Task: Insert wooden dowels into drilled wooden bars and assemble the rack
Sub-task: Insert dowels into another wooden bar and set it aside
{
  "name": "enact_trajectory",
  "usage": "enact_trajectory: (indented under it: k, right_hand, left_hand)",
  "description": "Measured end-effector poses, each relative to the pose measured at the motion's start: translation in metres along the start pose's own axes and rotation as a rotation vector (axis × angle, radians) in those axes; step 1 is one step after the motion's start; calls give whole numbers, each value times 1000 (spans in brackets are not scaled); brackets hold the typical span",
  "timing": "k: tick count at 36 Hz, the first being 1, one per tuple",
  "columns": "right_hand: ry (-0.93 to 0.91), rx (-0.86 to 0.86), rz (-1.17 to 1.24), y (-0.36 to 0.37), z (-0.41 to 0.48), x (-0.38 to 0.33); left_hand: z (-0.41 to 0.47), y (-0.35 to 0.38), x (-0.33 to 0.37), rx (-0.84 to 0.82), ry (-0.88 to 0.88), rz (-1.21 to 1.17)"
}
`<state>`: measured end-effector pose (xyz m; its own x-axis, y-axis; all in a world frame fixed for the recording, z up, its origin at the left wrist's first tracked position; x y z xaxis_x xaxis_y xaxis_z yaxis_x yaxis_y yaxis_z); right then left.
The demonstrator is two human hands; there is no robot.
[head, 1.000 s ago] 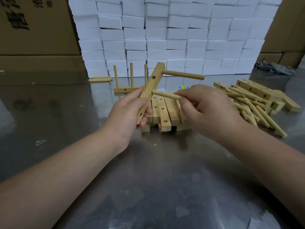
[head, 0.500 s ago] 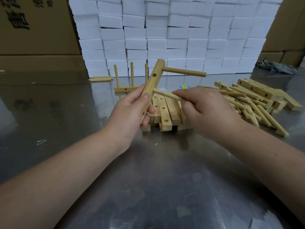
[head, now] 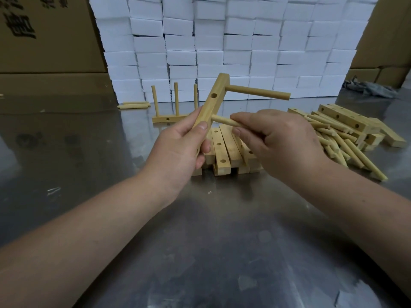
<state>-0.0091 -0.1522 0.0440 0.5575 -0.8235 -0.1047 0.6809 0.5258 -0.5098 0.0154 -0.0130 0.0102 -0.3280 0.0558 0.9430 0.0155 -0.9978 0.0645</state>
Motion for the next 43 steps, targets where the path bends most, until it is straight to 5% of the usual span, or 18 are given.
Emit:
enact_trajectory:
  k: [8, 28, 33, 38, 43]
  right_hand:
    - [73, 22, 90, 0, -2, 2]
    - [674, -127, 662, 15, -11, 16]
    - [722, -121, 677, 19, -11, 17]
    - [660, -50, 627, 15, -10, 13]
    - [611, -11, 631, 10, -8, 13]
  left_hand:
    - [0, 0, 2, 13, 78, -2]
    - [-1, -6, 8, -24, 339, 244]
    - [1, -9, 6, -22, 345, 381]
    - [1, -13, 7, -105, 439, 757]
    - [3, -19, 8, 58, 506, 825]
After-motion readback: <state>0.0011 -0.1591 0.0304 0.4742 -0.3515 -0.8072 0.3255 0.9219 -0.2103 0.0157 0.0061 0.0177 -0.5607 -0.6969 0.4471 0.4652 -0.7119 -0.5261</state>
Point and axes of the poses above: each hand's wrist, its own z-axis towards the middle knuckle, its own y-axis out of the palm, x = y × z, the point moved 5 cm from there along z, towards the middle knuckle, and after that the axes turned 11 degrees about x, right-handed, at the moved point
